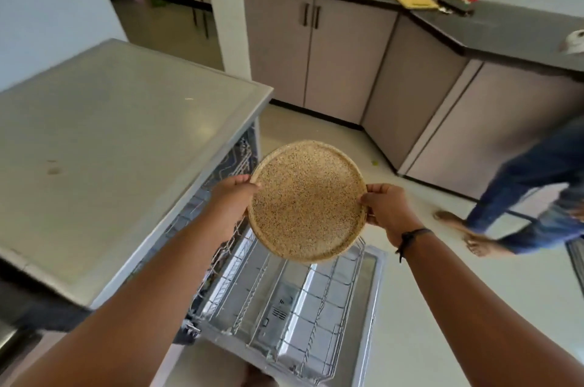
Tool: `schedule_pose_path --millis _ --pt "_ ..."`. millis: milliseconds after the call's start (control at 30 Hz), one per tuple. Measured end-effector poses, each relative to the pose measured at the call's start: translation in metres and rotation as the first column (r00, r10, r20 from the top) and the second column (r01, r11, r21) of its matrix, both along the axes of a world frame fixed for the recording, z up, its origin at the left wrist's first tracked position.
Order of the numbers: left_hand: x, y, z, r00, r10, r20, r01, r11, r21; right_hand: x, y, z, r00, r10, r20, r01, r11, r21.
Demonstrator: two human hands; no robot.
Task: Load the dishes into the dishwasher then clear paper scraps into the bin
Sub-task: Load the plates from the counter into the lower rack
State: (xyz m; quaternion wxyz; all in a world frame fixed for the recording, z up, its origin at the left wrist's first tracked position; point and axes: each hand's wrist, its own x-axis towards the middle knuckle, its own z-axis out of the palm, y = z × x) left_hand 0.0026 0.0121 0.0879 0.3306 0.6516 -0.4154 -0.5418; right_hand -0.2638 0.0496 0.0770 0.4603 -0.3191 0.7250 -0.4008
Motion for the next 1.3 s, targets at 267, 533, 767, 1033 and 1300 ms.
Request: schedule_pose_path --millis 267,533,767,1033,1300 --pt "-0.044 -0.097 -0.030 0.977 -0.190 0.098 0.205 0.963 -0.177 -0.035 -0.047 -0.014 0.930 -0.125 -0.344 0.087 0.989 -0.123" --pt "-0.097 -0.142 -0.117 0.872 -0.377 0.312 0.441 0.882 -0.166 -0.073 -0.041 -0.097 0.743 0.050 -0.667 0.026 0.994 0.103" --pt "-0.142 -0.173 -0.247 0.838 -0.358 0.411 0.442 0.888 -0.127 -0.112 -0.082 -0.222 0.692 0.134 -0.710 0.021 0.979 0.205" --pt "-0.175 -0.204 -0.365 0.750 -0.384 0.538 0.501 0.862 -0.084 -0.140 -0.110 -0.347 0.680 0.221 -0.699 -0.005 0.955 0.297" --pt "-0.190 -0.219 -0.421 0.719 -0.437 0.540 0.525 0.851 -0.010 -0.153 -0.124 -0.405 0.702 0.254 -0.665 0.003 0.933 0.359"
